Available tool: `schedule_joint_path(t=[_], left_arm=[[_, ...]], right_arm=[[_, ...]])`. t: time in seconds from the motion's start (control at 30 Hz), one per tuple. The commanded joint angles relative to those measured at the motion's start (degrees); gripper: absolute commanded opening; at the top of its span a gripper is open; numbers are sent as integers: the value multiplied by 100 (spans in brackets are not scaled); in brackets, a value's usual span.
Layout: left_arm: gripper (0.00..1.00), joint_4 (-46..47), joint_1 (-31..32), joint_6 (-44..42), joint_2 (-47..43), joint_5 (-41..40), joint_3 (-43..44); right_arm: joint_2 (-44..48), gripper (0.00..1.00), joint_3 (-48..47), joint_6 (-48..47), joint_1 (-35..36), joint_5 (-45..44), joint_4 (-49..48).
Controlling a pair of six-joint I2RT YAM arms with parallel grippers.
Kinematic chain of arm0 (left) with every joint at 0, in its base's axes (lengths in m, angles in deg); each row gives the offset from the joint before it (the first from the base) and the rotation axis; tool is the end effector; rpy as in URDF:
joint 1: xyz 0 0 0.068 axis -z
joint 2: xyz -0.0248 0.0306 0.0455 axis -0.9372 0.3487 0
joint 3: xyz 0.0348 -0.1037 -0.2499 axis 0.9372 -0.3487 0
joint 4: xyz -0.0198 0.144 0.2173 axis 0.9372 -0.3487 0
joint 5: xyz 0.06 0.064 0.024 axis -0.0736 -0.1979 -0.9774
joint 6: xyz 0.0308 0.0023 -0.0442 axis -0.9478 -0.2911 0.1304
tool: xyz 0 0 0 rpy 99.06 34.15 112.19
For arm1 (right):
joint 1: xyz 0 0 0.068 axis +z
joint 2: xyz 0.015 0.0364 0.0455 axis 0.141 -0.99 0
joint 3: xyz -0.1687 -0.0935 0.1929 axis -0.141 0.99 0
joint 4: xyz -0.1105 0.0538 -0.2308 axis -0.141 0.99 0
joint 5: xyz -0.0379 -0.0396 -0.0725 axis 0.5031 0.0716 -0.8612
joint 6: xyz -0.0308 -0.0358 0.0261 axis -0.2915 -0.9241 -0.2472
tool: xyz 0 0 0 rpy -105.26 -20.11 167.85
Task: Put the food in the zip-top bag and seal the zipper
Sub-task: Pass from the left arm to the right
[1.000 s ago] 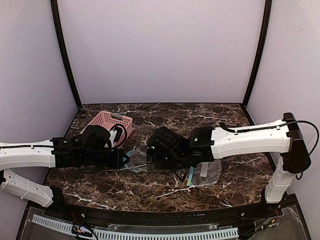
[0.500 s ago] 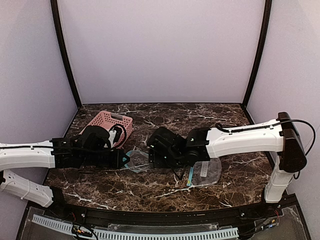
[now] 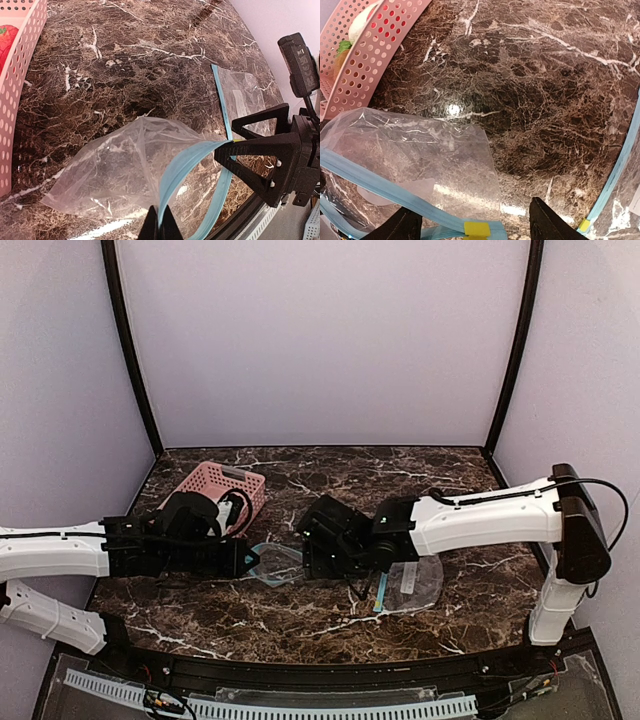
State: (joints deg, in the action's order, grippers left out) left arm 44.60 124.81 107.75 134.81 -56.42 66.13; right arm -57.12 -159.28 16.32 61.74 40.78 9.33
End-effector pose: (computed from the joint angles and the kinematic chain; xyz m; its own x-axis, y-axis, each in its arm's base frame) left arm 0.1392 -0.1956 0.2449 -0.7780 -0.0625 -0.6252 0.3476 0.7861 -0.5111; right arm 0.1458 0.3622 0.2289 -0.8456 0.0138 -0.5336 -0.1847 0.9303 0.3168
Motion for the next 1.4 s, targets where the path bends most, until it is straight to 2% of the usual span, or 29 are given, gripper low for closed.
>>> schedule_joint_path(t=[0.0, 0.27, 0.43, 0.57, 0.77, 1.03, 1.27, 1.37], left_arm=[[1, 40, -7, 65, -165, -137, -136], [1, 63, -11, 112, -217, -207, -196], [1, 116, -11, 116, -203, -148, -217], [1, 123, -5, 109, -179, -110, -216], [1, 127, -4, 106, -163, -85, -217], [1, 96, -11, 19, -50, 77, -233], [1, 57, -11, -84, 87, 325, -252], [1, 14, -9, -122, 58, 311, -240]], right_arm=[[-103, 73, 170, 206, -24, 173, -51], [92, 70, 390, 575, -26, 493, -508], [33, 60, 362, 530, -26, 510, -644], [-46, 48, 286, 472, -28, 554, -627], [-72, 39, 222, 411, -27, 495, -563], [-49, 14, 167, 334, -25, 307, -345], [-57, 1, 20, 194, -13, 145, -55], [-11, 0, 19, 173, 1, 44, 58]])
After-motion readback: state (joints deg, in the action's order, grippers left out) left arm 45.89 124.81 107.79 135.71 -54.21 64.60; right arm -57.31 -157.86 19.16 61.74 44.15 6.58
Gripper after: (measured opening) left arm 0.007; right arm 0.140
